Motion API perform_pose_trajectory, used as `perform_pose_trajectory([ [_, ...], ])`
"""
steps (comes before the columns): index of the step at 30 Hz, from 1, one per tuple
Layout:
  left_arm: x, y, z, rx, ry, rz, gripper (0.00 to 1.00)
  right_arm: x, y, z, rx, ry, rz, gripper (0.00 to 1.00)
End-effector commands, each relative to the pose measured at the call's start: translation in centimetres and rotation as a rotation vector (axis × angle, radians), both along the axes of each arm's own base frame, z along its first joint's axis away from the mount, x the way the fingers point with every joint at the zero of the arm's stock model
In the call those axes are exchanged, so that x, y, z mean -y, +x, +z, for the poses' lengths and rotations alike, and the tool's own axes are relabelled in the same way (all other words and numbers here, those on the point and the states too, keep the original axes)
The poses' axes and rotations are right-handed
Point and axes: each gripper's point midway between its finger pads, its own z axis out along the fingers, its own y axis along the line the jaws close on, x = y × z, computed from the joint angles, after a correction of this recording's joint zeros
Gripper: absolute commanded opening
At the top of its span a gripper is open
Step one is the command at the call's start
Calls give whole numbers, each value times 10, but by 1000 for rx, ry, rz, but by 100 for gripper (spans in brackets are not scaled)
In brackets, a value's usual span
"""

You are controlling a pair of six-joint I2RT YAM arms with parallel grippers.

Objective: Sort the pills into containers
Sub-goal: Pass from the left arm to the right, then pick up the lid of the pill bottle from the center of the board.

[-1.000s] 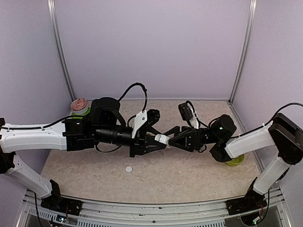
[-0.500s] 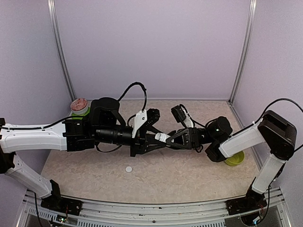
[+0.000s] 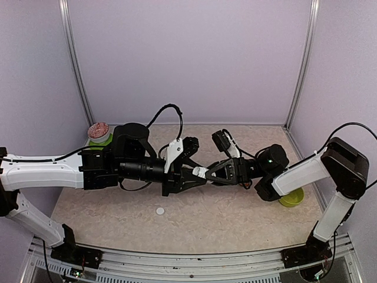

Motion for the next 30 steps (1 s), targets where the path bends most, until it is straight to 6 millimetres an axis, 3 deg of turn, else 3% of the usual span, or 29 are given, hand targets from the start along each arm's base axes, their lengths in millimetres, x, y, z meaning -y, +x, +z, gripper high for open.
perform_pose_trajectory([
  [1, 3, -5, 6, 11, -30, -15, 11, 15, -19, 39, 193, 205, 9, 46],
  [9, 2, -2, 4, 12, -33, 3, 12, 12, -26, 41, 203, 200, 51, 32],
  [11, 2, -1, 4, 11, -32, 11, 16, 12, -26, 41, 204, 201, 52, 28],
  [16, 0, 2, 5, 9, -33, 33, 48, 13, -27, 45, 211, 208, 53, 23],
  [20, -6, 6, 8, 0, -45, 74, 92, 12, -26, 44, 225, 208, 54, 22],
  [21, -9, 6, 10, -1, -56, 85, 98, 12, -24, 43, 224, 205, 52, 21],
  [26, -26, 6, 14, -38, -83, 142, 99, 12, -15, 36, 223, 193, 25, 19],
  [30, -41, 16, 3, -130, -64, 239, 99, 9, -9, 31, 265, 167, -6, 18],
])
